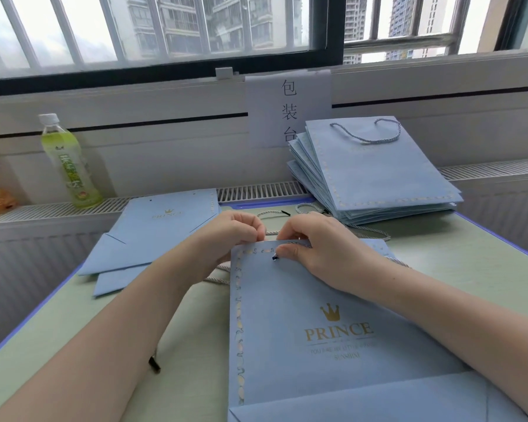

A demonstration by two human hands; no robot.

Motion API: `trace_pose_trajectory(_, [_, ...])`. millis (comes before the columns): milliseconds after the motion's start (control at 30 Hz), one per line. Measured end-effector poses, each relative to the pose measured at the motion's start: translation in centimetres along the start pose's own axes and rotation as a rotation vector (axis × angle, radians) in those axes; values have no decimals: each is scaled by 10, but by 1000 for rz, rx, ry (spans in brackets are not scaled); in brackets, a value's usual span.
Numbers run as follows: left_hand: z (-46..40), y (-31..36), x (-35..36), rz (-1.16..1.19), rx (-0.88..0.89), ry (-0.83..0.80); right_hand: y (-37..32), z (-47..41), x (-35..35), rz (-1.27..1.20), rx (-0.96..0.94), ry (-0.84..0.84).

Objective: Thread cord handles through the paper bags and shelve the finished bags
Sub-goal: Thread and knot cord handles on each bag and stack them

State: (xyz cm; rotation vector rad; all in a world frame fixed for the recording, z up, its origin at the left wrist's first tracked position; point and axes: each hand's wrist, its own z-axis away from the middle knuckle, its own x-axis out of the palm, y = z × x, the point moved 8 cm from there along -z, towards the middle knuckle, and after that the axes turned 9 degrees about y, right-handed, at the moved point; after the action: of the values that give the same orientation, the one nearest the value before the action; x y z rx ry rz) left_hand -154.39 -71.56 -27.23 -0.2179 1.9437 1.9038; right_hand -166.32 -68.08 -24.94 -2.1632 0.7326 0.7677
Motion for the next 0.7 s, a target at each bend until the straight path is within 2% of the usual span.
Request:
trace_pose_trajectory(167, [-5, 3, 6, -193, -2, 54, 0, -1, 0, 7, -32, 15])
trace_pose_trajectory(233, [-5, 2, 7, -172, -31, 82, 1, -2, 0, -2, -31, 16])
trace_pose_trajectory(367, [-3, 0, 9, -132, 20, 117, 0, -2, 1, -9, -38, 11])
trace_pose_trajectory(500, [1, -4, 11, -23, 12, 78, -3, -1, 4, -30, -67, 10])
trace_pose_trajectory(700, [2, -6, 12, 17, 10, 55, -5, 3, 5, -231, -20, -52])
